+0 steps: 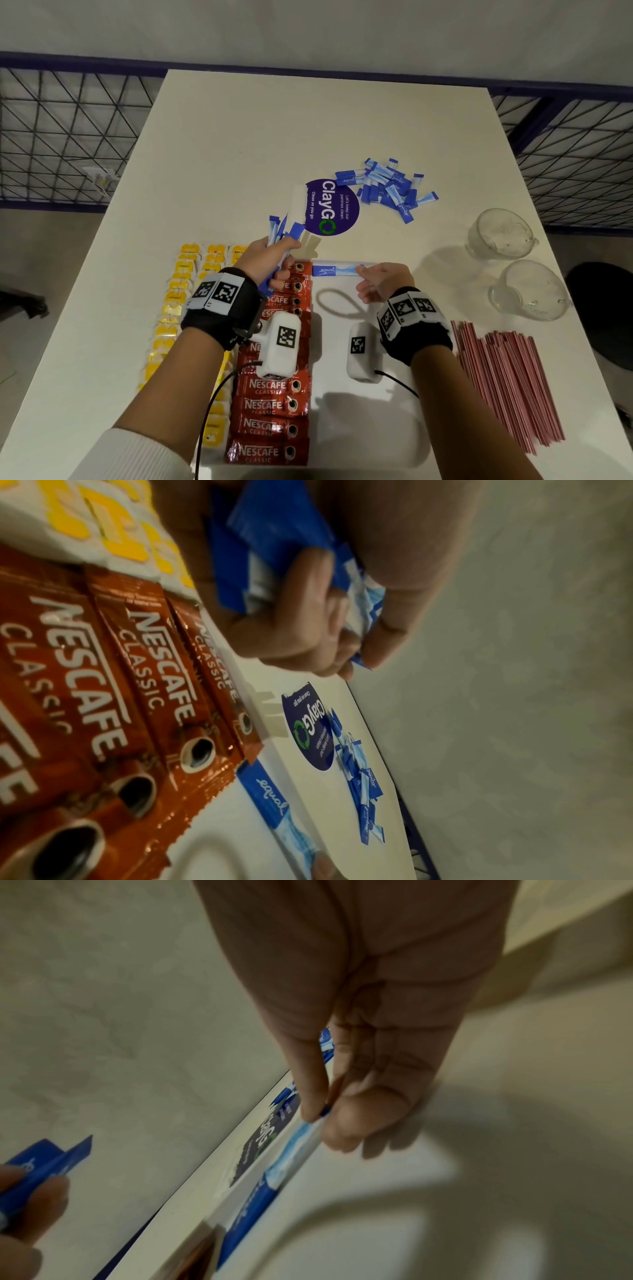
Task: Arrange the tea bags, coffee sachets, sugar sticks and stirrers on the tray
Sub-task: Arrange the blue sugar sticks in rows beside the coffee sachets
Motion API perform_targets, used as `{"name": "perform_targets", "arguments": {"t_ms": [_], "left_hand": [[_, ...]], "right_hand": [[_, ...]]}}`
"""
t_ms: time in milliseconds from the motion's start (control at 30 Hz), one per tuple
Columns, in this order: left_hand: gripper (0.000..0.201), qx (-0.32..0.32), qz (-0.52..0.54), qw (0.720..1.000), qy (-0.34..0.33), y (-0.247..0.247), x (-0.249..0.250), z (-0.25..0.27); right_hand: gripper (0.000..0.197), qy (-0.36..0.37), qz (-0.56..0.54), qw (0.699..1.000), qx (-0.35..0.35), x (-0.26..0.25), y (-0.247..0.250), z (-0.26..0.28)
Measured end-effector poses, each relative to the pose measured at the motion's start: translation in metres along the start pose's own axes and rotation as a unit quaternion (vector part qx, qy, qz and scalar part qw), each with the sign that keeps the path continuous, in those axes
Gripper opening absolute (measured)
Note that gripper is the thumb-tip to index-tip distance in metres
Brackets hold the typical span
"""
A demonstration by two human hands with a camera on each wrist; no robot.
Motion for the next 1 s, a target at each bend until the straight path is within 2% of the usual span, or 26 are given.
{"name": "perform_targets", "arguments": {"t_ms": [267,367,533,667,800,867,1000], "left_hand": [[0.021,-0.013,-0.018,1.000,0.010,-0.001,0.000,-0.002],[0.010,-0.035,0.008,0.999,0.009,-0.006,-0.002,-0.004],[0.013,-0.100,0.068,0.993,-0.004,-0.026,-0.004,0.001],[0.013,-0.107,0.039,0.992,-0.058,-0.040,0.003,0.008],[0.014,-0.130,-0.012,0.989,-0.070,-0.058,0.005,0.015],[0.014,-0.144,-0.034,0.987,-0.066,-0.066,0.002,0.017],[0.018,-0.127,-0.054,0.989,-0.054,-0.065,-0.005,0.018]], "right_hand": [[0.029,-0.008,0.031,0.999,0.004,0.001,0.001,-0.003],[0.031,-0.009,0.038,0.999,0.020,0.000,0.005,0.002],[0.030,0.050,0.052,0.997,0.024,-0.025,0.005,0.019],[0.025,0.107,0.029,0.993,-0.044,-0.048,-0.014,0.039],[0.018,0.164,0.036,0.982,-0.085,-0.064,-0.027,0.059],[0.008,0.179,0.056,0.979,-0.085,-0.065,-0.029,0.063],[0.021,0.189,0.012,0.981,-0.029,-0.059,-0.010,0.065]]}}
Point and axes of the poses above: each hand's wrist, its own z-axis away from the middle knuckle, its own y-axis out of the back of the hand, x = y × z, the point moved 10 cm from there along -z, towards the middle knuckle, and after that the axes turned 12 degrees about -x, right-handed, at the moved point
